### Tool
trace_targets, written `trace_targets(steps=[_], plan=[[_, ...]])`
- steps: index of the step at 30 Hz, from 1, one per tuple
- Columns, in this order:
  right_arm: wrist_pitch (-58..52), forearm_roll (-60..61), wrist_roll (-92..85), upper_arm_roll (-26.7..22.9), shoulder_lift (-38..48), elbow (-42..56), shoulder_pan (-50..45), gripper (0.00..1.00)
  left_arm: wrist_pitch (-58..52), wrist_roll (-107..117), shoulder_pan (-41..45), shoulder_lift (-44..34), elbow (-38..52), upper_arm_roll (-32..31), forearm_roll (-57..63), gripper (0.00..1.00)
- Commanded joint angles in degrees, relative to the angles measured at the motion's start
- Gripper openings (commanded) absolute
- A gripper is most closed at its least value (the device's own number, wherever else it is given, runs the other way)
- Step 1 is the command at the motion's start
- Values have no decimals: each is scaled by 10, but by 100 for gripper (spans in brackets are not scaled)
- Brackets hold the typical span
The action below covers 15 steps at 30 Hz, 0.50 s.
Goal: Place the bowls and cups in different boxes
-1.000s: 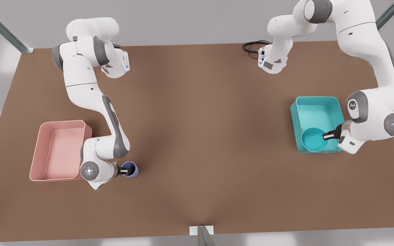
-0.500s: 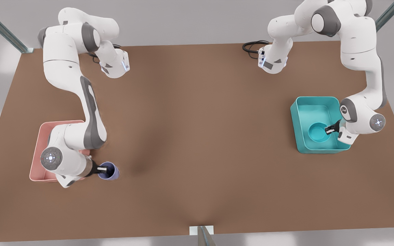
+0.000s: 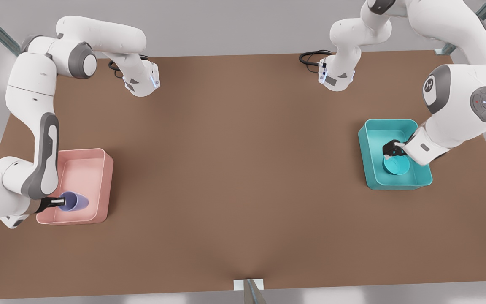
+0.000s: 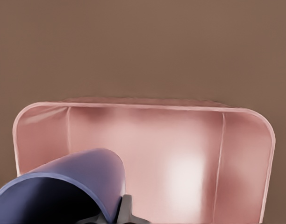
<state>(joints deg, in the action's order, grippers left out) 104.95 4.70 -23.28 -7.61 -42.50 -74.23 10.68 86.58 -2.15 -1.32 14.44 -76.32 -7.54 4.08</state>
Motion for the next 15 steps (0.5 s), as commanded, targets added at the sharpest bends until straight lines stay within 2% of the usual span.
trace_targets(steps=[1, 5, 6, 7, 15], plan=[[63, 6, -223, 0, -11, -4, 0, 21, -107, 37, -3, 1, 4, -3, 10, 100], [76, 6, -223, 1, -19, -4, 0, 21, -106, 36, 6, 5, 4, -21, 15, 100], [75, 6, -223, 1, -19, -3, 1, 72, -108, 38, 5, 4, 3, -37, 30, 100], [75, 6, -224, 1, -19, -4, 2, 100, -108, 38, 4, 3, 3, -39, 30, 100], [69, 6, -223, 4, -15, 0, -2, 100, -117, 36, 3, 4, -1, -39, 25, 100]])
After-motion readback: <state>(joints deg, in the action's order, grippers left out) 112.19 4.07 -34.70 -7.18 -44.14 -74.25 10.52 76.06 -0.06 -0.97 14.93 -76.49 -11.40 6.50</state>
